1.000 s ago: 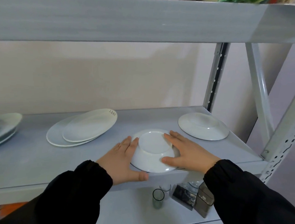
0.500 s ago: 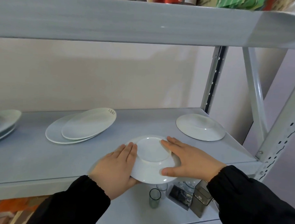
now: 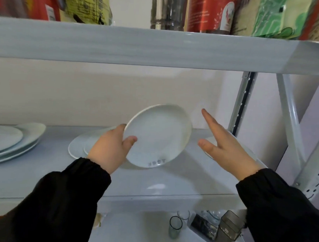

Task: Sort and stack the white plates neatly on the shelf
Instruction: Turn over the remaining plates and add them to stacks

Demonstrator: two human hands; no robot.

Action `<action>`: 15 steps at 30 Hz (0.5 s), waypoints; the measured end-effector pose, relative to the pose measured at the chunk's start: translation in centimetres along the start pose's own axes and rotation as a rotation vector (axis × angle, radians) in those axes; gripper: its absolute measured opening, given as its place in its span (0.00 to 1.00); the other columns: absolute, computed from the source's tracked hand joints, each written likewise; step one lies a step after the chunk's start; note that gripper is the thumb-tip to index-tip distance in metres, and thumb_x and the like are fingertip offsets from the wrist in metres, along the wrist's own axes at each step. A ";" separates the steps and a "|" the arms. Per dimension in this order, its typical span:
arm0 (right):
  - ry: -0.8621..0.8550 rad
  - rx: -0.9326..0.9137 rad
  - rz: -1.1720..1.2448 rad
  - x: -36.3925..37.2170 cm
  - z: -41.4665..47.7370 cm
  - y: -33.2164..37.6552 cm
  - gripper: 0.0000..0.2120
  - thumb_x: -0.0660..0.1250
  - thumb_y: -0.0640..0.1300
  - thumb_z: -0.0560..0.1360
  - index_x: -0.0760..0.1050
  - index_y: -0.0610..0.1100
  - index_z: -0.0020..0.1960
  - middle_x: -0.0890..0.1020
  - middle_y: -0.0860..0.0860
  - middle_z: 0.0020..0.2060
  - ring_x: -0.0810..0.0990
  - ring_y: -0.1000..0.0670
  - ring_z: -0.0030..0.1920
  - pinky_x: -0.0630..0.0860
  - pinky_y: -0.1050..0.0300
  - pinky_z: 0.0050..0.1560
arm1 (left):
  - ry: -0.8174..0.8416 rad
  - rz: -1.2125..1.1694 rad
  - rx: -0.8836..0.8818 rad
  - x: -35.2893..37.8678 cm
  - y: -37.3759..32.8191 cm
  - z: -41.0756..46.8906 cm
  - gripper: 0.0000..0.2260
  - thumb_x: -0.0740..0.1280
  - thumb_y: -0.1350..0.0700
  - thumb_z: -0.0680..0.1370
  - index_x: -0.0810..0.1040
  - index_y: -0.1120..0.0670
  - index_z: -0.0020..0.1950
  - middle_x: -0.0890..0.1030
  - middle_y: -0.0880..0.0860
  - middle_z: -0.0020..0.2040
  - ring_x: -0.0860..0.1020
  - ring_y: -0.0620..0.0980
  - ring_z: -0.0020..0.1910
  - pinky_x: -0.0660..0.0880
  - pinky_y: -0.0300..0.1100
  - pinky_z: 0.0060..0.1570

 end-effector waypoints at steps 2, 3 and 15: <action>0.024 -0.017 -0.114 0.9 0.6 0.6 0.45 0.58 0.72 0.70 0.41 0.64 0.80 0.46 0.62 0.80 0.43 0.64 0.78 0.48 0.61 0.75 | -0.017 -0.103 -0.100 -1.3 1.1 0.6 0.08 0.62 0.51 0.80 0.73 0.52 0.57 0.81 0.51 0.45 0.82 0.50 0.37 0.75 0.38 0.31; 0.045 -0.030 -0.163 1.5 0.9 1.0 0.45 0.59 0.72 0.69 0.39 0.66 0.79 0.44 0.62 0.80 0.41 0.64 0.78 0.48 0.60 0.76 | -0.028 -0.165 -0.136 -1.8 1.7 0.9 0.08 0.62 0.51 0.80 0.73 0.52 0.57 0.81 0.50 0.45 0.82 0.49 0.34 0.73 0.33 0.27; 0.186 -0.151 -0.314 10.5 3.8 5.3 0.43 0.59 0.72 0.67 0.49 0.65 0.79 0.49 0.62 0.80 0.43 0.62 0.79 0.58 0.55 0.77 | -0.179 -0.690 -0.499 -6.3 13.2 2.2 0.13 0.63 0.58 0.79 0.73 0.58 0.63 0.79 0.61 0.55 0.82 0.60 0.42 0.79 0.43 0.29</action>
Point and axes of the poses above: each hand's wrist, its own z-axis towards the middle knuckle, its own x-axis out of the palm, y = z × x, the point moved 4 cm from there along z, towards the middle knuckle
